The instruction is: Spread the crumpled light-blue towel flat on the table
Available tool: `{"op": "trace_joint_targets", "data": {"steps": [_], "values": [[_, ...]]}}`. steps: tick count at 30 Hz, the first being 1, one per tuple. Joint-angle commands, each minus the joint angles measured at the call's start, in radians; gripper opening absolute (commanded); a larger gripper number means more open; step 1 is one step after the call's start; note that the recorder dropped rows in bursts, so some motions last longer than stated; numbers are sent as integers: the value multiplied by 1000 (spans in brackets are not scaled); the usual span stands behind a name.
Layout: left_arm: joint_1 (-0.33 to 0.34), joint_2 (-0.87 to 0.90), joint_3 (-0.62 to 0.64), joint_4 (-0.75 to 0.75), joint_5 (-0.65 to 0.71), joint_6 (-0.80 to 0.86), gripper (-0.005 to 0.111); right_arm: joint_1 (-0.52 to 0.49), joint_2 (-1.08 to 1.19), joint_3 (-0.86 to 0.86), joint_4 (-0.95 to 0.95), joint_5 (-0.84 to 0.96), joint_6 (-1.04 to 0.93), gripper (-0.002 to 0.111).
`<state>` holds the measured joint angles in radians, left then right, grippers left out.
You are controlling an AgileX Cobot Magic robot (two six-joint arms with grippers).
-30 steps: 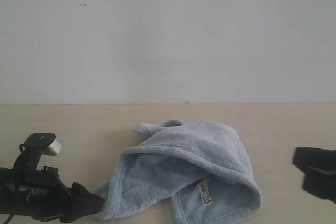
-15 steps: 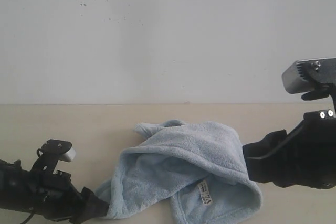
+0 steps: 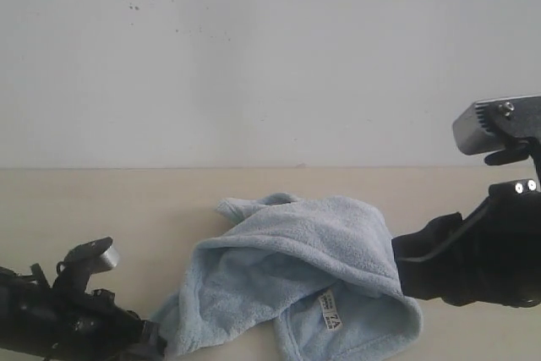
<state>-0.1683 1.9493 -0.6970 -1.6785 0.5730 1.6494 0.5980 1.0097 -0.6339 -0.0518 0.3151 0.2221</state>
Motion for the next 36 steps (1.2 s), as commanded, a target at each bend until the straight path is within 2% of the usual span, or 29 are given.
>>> {"op": "trace_joint_targets", "data": {"steps": [1, 5, 8, 16, 21, 24, 29, 36], "values": [[-5, -16, 88, 129, 10, -81, 4, 1, 2, -5, -4, 6, -11, 46], [-5, -98, 163, 129, 81, -81, 4, 1, 2, -5, -4, 6, -11, 46], [-5, -187, 208, 129, 78, -81, 4, 1, 2, -5, -4, 8, -11, 46], [-5, -428, 187, 123, -151, -81, 4, 1, 2, -5, -2, 8, -13, 46], [-5, -430, 103, 142, -227, -72, 4, 1, 2, -5, 2, 1, -13, 46], [-5, -385, 53, 157, -204, -72, 16, 1, 2, -5, 15, 1, -13, 46], [-5, -292, 5, 157, -208, -84, 49, 1, 2, -5, 23, 3, -13, 46], [-5, -189, -32, 150, -212, -71, 49, 1, 2, -5, 23, 3, -13, 46]]}}
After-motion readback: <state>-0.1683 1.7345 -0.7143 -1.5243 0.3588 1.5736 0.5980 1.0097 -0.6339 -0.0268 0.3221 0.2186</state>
